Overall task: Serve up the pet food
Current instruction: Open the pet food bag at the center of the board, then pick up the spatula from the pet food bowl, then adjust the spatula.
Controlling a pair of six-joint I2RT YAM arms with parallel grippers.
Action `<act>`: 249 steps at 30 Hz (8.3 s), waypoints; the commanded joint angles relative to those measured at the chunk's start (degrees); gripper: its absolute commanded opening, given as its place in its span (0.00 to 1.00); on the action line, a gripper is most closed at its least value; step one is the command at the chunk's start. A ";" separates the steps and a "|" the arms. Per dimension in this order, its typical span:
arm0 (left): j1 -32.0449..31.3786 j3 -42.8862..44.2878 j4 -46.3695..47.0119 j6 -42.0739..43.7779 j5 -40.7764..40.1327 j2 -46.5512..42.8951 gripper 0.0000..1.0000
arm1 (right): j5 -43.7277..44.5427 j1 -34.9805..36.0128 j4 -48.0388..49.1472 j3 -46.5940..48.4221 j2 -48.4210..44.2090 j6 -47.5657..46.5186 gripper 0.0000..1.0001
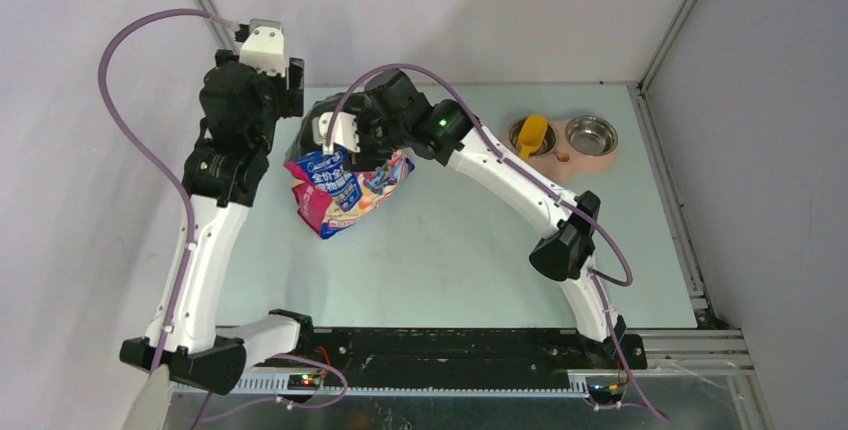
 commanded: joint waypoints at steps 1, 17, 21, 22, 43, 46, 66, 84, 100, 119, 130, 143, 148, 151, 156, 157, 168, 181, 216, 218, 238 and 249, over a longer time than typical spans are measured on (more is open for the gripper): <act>0.45 -3.75 4.29 2.53 -2.01 -4.00 0.78 | -2.49 -0.91 -1.20 2.15 2.21 1.79 0.62; 1.68 -11.14 5.91 4.93 -3.01 -7.97 0.79 | -18.74 -3.29 -6.14 5.64 -2.74 13.19 0.00; 1.72 -11.71 6.01 4.69 -2.62 -8.19 0.79 | -24.52 -3.94 -6.67 5.57 -4.63 15.75 0.00; 1.72 -11.76 5.96 4.66 -2.46 -8.15 0.79 | -25.83 -4.24 -6.71 5.57 -4.83 16.29 0.00; 4.58 -12.74 3.40 4.29 1.80 -10.27 0.96 | -10.58 -2.03 4.51 5.07 -1.69 22.11 0.84; 6.27 -12.82 2.94 3.91 2.55 -11.23 0.97 | -9.07 -1.71 5.48 6.92 0.76 22.11 0.87; 10.04 -15.40 2.94 2.96 5.48 -12.76 0.97 | -21.26 -0.93 3.87 9.25 0.92 29.35 0.00; 10.02 -14.70 -1.46 7.44 14.71 -14.10 1.00 | -8.76 -9.05 2.71 1.67 -14.46 27.36 0.90; -9.39 -8.49 -19.73 17.91 16.64 -14.49 1.00 | 32.02 -32.68 31.89 -53.13 -31.94 45.19 0.96; -28.46 -12.55 -20.70 20.82 34.29 -0.73 1.00 | 24.33 -37.98 27.58 -58.43 -22.35 59.68 0.86; -29.83 -13.37 -19.17 19.49 32.42 2.90 1.00 | 25.62 -36.72 28.73 -65.71 -20.59 59.83 0.76; -30.31 -13.79 -19.22 19.09 31.77 2.52 1.00 | 28.49 -33.14 29.85 -65.79 -18.63 59.17 0.72; -30.35 -13.80 -19.26 19.10 31.90 2.88 1.00 | 28.63 -32.95 29.57 -65.75 -18.64 58.64 0.66; -30.43 -13.94 -19.10 19.05 31.83 2.69 1.00 | 28.71 -33.24 29.32 -65.75 -18.42 58.39 0.60; -30.42 -14.27 -18.56 19.13 31.16 2.32 1.00 | 29.84 -33.85 28.64 -65.79 -18.14 57.71 0.58; -30.39 -14.34 -18.37 19.08 30.77 2.29 1.00 | 30.09 -34.02 28.61 -65.80 -18.09 57.57 0.58; -30.39 -13.83 -18.11 18.81 27.53 2.78 1.00 | 27.01 -35.49 27.70 -65.73 -17.39 56.52 0.48; -30.38 -13.57 -10.95 14.05 14.96 -0.40 1.00 | 27.90 -35.78 27.80 -65.72 -19.75 54.39 0.18; -17.33 8.02 -9.70 -18.71 59.90 13.67 1.00 | 3.77 -29.24 28.02 -77.67 -62.74 8.87 0.00; -17.29 7.56 -9.01 -20.59 60.35 14.48 1.00 | 5.01 -27.84 28.43 -78.89 -63.88 7.50 0.00; -10.96 0.44 -2.26 -29.24 60.18 16.06 0.92 | 5.50 -23.66 30.31 -83.73 -66.79 4.83 0.00; -10.99 -2.13 0.56 -31.22 63.45 17.71 0.71 | 7.28 -19.90 31.21 -83.75 -64.72 4.88 0.00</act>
